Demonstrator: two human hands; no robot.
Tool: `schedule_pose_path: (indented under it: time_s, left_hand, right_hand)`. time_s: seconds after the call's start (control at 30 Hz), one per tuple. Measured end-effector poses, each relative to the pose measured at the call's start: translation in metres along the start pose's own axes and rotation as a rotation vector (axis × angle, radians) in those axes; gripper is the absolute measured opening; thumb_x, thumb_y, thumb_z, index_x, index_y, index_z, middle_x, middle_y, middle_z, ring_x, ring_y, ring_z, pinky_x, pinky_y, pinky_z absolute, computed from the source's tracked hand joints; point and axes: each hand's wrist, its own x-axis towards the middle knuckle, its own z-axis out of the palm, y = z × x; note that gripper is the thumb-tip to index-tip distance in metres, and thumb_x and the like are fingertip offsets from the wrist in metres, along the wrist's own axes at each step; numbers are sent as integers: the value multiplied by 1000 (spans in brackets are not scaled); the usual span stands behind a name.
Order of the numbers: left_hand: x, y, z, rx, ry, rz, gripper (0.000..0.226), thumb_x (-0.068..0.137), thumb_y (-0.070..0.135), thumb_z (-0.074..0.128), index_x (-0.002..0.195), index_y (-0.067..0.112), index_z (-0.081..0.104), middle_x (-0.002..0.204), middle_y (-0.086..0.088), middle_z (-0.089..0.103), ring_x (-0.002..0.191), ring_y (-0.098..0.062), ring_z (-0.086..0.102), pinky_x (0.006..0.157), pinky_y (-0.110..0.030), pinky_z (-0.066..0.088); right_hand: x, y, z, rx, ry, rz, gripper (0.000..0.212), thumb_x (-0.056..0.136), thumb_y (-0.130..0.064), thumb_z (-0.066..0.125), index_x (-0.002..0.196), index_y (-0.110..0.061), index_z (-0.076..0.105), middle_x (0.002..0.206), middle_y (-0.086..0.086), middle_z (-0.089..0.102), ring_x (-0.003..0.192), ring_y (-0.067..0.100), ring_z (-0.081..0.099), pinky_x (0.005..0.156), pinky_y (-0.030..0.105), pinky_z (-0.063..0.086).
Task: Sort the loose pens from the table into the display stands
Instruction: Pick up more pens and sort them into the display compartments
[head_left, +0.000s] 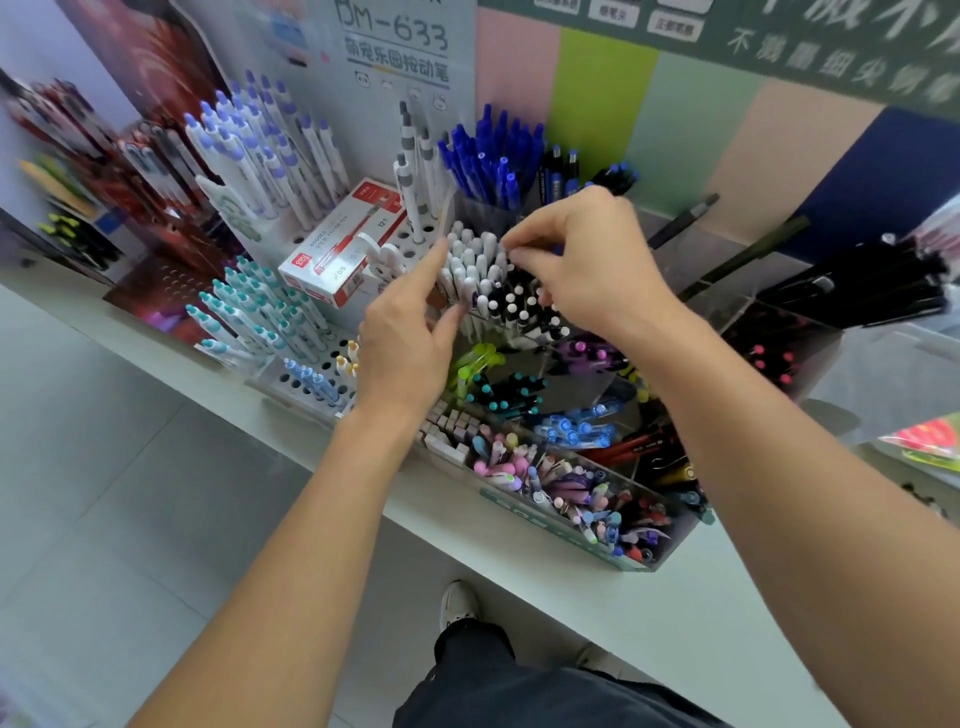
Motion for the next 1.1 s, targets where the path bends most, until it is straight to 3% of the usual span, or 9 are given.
schedule_pose_path:
  time_s: [0.1, 0.23, 0.33, 0.43, 0.53, 0.63, 0.8, 0.97, 1.1]
  left_hand:
    - [-2, 1, -6, 6, 29, 30, 55, 94, 17, 69, 146, 21, 52, 106, 8, 68, 81, -13, 64, 87, -35, 58]
    - [-27, 52, 5, -155, 156, 139, 20, 97, 23, 65, 117, 16, 65, 77, 18, 59, 63, -11, 60, 57, -29, 53]
    - [-63, 117, 43, -333, -59, 311, 3, 97, 15, 67, 96, 13, 68, 70, 6, 62, 60, -13, 58, 55, -28, 48]
    - [-106, 169, 103, -368, -420, 438, 2, 94, 15, 69, 95, 14, 67, 73, 8, 61, 60, -13, 57, 60, -25, 48]
    - [-152, 193, 181, -168, -807, 384, 24, 93, 33, 67, 115, 25, 62, 95, 9, 63, 76, -11, 61, 77, -37, 53]
    - [-182, 187, 256, 135, -995, 192, 66, 90, 49, 67, 143, 18, 44, 138, -5, 52, 120, -26, 56, 100, -38, 47]
    - [-190, 179, 336, 249, -1011, 53, 69, 94, 44, 64, 150, 14, 38, 149, -13, 41, 132, -31, 48, 106, -37, 40]
    - [-173, 195, 400, 217, -968, 99, 59, 93, 45, 66, 137, 8, 52, 135, -12, 56, 119, -30, 56, 94, -36, 45]
    - [-175, 203, 423, 247, -930, 89, 33, 89, 27, 74, 116, 15, 58, 107, -7, 63, 98, -27, 62, 74, -30, 41]
  right_hand:
    - [-28, 7, -32, 79, 65, -38, 16, 93, -14, 71, 106, -17, 80, 88, -6, 76, 55, -13, 59, 66, 9, 50]
    - [-108, 24, -82, 207, 285, -110, 10, 94, -16, 70, 98, -17, 79, 78, -8, 74, 54, 10, 63, 55, 22, 50]
    - [-173, 66, -107, 233, 555, -26, 10, 95, -13, 69, 98, -19, 75, 74, 0, 72, 59, 18, 66, 57, 29, 52]
    - [-230, 154, -114, 243, 762, 336, 10, 91, -13, 68, 93, -22, 74, 69, 5, 68, 58, 21, 63, 58, 34, 50]
    - [-290, 255, -106, 52, 455, 900, 15, 84, -18, 70, 99, -17, 74, 82, 6, 72, 84, 26, 70, 78, 35, 53]
    - [-333, 302, -90, -43, 184, 1156, 31, 81, -23, 77, 106, -10, 65, 96, 11, 70, 96, 34, 66, 78, 35, 47]
    - [-348, 315, -63, 0, 35, 1274, 41, 76, -32, 87, 78, -11, 52, 83, 9, 64, 84, 31, 66, 64, 30, 43]
    - [-339, 331, -33, 6, 148, 1233, 52, 71, -31, 91, 105, -7, 60, 97, 12, 71, 91, 33, 69, 72, 34, 56]
    - [-329, 347, -30, 98, 265, 1185, 36, 79, -25, 85, 100, -10, 60, 89, 7, 68, 81, 28, 67, 71, 35, 55]
